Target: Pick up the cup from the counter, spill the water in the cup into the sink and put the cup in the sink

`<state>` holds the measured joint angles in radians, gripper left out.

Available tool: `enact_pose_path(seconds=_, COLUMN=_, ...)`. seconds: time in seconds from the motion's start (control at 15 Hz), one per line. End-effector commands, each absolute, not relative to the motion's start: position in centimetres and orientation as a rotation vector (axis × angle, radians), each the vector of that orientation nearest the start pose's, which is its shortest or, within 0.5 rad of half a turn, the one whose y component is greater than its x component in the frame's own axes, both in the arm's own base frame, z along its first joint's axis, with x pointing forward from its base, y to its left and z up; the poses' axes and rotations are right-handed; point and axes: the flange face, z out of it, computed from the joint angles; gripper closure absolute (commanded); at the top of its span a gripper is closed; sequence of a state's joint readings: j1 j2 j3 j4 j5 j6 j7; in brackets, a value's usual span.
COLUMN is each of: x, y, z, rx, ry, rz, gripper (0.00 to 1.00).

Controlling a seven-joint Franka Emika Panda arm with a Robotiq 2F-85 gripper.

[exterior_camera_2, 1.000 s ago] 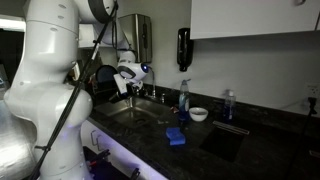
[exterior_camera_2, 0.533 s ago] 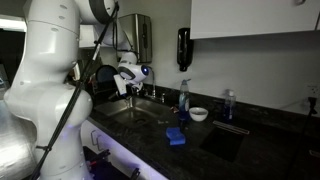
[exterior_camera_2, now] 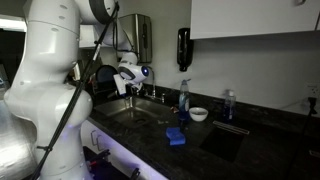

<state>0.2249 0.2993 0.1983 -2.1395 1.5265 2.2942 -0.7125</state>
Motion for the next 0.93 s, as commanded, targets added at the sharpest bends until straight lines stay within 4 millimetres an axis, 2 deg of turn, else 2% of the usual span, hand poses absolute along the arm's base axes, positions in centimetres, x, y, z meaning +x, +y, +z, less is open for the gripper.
enact_pose_path(seconds=0.0, x=51.91, y=25.28, z=27.61, rx=-2.007, ry=0.079, rz=-0.036, gripper=0.98)
enact_pose_path(seconds=0.87, x=52.11, y=24.70, z=27.49, rx=-1.946, ry=0.129, rz=-0.028, gripper=0.98)
